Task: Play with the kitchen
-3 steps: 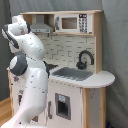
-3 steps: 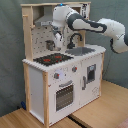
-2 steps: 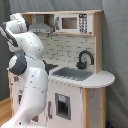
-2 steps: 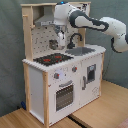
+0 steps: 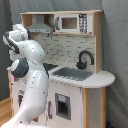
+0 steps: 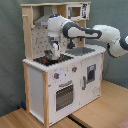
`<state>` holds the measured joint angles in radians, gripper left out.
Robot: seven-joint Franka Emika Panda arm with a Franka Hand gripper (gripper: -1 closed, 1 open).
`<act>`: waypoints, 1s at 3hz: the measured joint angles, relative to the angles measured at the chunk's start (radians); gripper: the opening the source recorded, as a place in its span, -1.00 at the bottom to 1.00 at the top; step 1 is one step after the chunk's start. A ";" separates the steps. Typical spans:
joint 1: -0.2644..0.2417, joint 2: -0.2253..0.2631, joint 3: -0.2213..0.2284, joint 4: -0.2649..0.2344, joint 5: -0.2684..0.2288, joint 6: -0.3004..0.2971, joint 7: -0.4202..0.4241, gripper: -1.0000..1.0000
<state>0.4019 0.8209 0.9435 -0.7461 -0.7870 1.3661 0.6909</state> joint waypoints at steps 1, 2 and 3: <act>0.000 0.020 -0.007 0.000 -0.008 0.077 -0.040 -1.00; 0.000 0.020 -0.007 0.000 -0.008 0.080 -0.041 1.00; 0.000 0.020 -0.007 0.000 -0.010 0.089 -0.044 1.00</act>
